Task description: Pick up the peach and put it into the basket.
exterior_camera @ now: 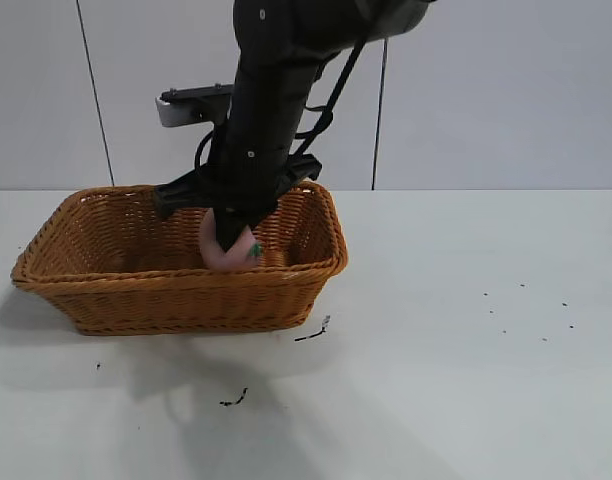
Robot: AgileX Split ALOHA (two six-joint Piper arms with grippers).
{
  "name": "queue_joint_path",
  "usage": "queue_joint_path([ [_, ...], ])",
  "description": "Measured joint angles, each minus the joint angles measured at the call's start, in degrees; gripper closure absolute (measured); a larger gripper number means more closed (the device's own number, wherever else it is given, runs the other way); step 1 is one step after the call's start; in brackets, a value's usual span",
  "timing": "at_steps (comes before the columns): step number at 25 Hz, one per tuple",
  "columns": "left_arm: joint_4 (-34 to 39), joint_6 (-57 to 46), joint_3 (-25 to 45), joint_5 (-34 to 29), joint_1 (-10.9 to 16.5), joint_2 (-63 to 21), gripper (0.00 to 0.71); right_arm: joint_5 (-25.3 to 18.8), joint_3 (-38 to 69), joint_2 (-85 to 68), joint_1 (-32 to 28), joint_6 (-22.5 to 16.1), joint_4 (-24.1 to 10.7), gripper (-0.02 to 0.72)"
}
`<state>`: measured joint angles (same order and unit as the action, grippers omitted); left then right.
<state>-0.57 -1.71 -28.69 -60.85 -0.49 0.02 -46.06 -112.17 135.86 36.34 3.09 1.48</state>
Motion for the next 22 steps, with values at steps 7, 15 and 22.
queue_joint_path([
  [7, 0.0, 0.0, 0.0, 0.0, 0.0, 0.0, 0.017, 0.3, -1.0, 0.1, 0.0, -0.1, 0.1, 0.105],
  [15, 0.0, 0.0, 0.0, 0.0, 0.0, 0.0, 0.017, -11.2, -16.3, 0.1, 0.0, 0.0, -0.1, 0.015],
  [22, 0.0, 0.0, 0.0, 0.0, 0.0, 0.0, 0.017, -17.3, -27.2, 0.1, -5.0, -3.1, -0.7, 0.015],
])
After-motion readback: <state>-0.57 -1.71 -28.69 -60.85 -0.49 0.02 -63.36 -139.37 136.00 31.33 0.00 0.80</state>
